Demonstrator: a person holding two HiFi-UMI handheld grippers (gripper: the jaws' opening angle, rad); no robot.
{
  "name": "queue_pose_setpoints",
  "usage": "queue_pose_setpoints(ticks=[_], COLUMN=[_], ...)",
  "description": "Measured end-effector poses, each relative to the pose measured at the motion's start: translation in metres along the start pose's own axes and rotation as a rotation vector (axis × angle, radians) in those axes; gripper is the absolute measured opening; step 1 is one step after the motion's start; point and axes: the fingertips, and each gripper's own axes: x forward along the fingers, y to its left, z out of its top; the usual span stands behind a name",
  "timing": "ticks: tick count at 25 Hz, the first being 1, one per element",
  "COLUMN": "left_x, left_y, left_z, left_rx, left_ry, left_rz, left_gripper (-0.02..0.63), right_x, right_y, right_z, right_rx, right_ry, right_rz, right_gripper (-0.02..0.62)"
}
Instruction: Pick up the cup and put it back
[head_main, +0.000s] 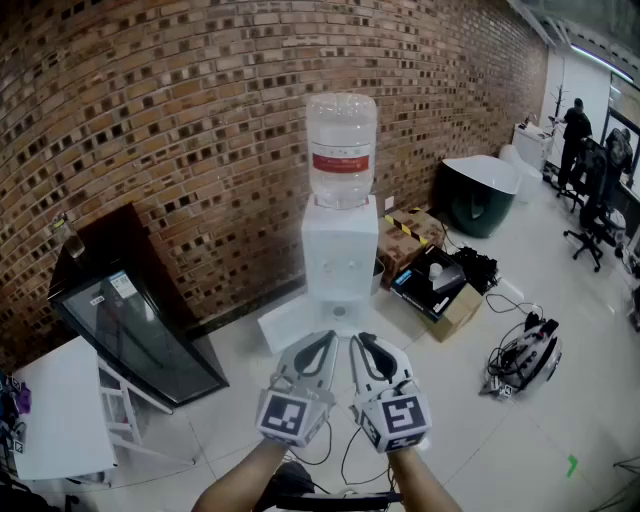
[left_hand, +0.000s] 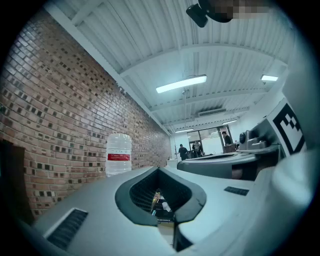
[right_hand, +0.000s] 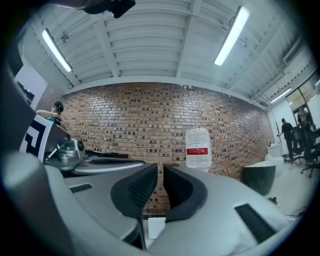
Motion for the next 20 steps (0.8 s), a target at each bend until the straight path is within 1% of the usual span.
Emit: queue_pose_setpoints(ticks=[3,7,10,13,17,20], left_x=[0.020,0.051,0.079,0.111,0.151,0.182], left_y=[0.009,0.028,0.050,0.081,0.125,0.162], left_z=[-0.007,-0.019,-0.032,-0.041,-0.052,-0.061], left_rx=[0.000,-0.028,-0.028,-0.034,-0.039,-0.043], left_ry=[-0.009,0.000,-0.012,-0.019,-0.020,-0.028], left_rz=[0.003,-0.004,-0.021,-0.029,-0.060,-0.076], left_gripper=[0.002,0.002,0.002,0.002,0.002,0.002], right_x=[0.015,0.047,0.079,0.117,0.175,0.221], right_y=[-0.017,-0.038,-0.056,-0.073,-0.091,-0.105], right_z=[-0.007,-0.009,-0.015,-0.018,-0.018,-0.018], right_rx=[-0.046,-0.056,-0.059,-0.057,-0.081,-0.075], right_ry=[0.020,0.018,0.021,0.028,0.027,0.031], right_rz=[0.001,-0.014,-0.032,-0.055,-0.087,-0.117], right_gripper=[0.040,0.040,0.040,0.040,0.040,0.040])
